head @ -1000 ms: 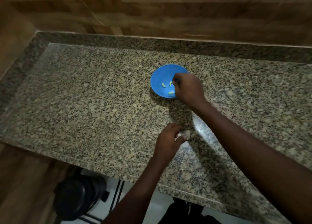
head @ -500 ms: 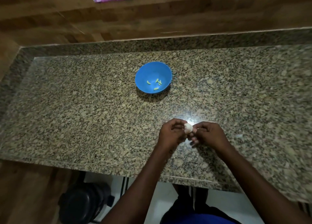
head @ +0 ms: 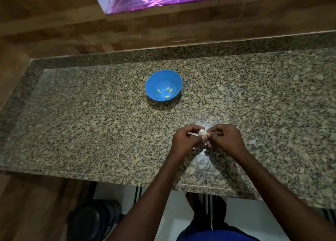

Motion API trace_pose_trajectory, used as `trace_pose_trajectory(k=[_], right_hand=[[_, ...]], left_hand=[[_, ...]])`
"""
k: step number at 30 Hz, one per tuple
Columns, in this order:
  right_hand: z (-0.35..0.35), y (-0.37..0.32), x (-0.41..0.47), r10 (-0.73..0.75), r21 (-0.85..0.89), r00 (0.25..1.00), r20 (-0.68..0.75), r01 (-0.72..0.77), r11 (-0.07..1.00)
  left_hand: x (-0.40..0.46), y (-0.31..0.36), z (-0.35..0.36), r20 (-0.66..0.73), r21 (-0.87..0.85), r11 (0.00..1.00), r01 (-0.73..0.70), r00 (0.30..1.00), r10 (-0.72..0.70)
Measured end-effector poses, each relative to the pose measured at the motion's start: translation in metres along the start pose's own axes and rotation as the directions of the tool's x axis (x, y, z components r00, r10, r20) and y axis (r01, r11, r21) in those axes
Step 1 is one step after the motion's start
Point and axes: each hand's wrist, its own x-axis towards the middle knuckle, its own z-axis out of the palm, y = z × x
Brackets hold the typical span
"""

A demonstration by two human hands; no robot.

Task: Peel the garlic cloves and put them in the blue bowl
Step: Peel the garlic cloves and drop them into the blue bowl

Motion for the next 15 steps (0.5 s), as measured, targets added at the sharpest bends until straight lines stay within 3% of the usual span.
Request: trace_pose_trajectory(k=[7, 15], right_hand=[[0.001, -0.005, 0.004, -0.075, -0.101, 0.996, 0.052, 0.08, 0.992], [0.018, -0.009, -0.002, -0.111, -0.139, 0.988, -0.105, 0.096, 0.986]], left_hand=[[0.0, -0.004, -0.008, 0.019, 0.011, 0.999, -0.036, 0.999, 0.036], [-0.002, -0.005, -0.008, -0.016, -0.014, 0.999, -0.043, 0.999, 0.043]])
